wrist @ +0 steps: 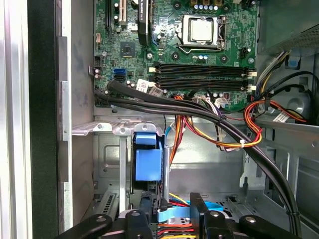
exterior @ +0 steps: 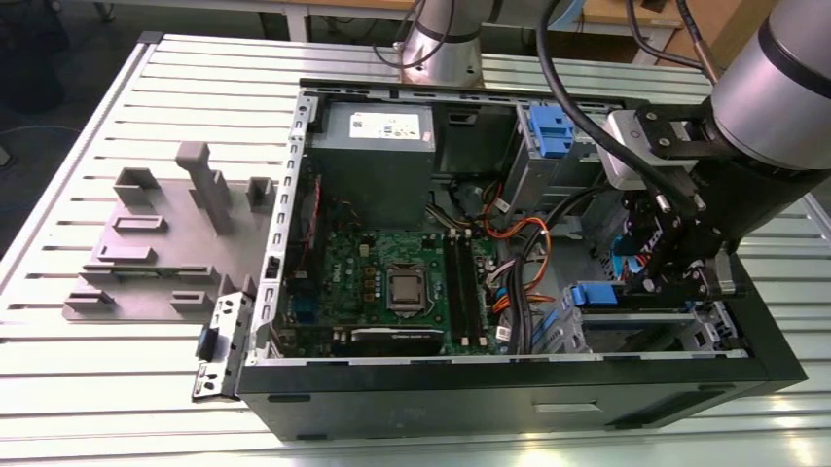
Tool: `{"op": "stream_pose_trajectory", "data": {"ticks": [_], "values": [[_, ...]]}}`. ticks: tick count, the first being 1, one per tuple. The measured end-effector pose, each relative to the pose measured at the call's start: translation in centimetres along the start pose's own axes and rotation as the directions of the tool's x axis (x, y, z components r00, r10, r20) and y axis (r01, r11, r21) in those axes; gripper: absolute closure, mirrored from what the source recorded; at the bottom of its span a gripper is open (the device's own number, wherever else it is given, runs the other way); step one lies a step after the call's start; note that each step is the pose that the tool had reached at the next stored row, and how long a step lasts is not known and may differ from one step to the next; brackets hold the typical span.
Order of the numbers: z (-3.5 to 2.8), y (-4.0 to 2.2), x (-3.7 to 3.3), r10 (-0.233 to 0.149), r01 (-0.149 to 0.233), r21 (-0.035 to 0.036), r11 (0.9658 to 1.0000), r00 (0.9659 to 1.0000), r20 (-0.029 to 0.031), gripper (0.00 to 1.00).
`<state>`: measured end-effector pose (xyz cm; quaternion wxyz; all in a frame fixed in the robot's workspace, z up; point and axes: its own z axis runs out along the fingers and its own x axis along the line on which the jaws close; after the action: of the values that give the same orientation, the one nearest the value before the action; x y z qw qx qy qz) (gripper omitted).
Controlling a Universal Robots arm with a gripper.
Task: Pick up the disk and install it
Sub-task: 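Insert the second disk wire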
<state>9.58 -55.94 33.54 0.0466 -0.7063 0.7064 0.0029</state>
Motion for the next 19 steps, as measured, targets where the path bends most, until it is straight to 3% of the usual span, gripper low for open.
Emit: {"op": "stream_pose_trajectory", "data": {"ticks": [6,7,19], "values": [[0.0,0.0,0.0,0.0,0.0,0.0,1.0,1.0,-0.0016,0.58],[0.0,0.0,0.0,0.0,0.0,0.0,1.0,1.0,-0.0019,0.64],[0.0,0.0,0.0,0.0,0.0,0.0,1.0,1.0,-0.0062,0.64]]}}
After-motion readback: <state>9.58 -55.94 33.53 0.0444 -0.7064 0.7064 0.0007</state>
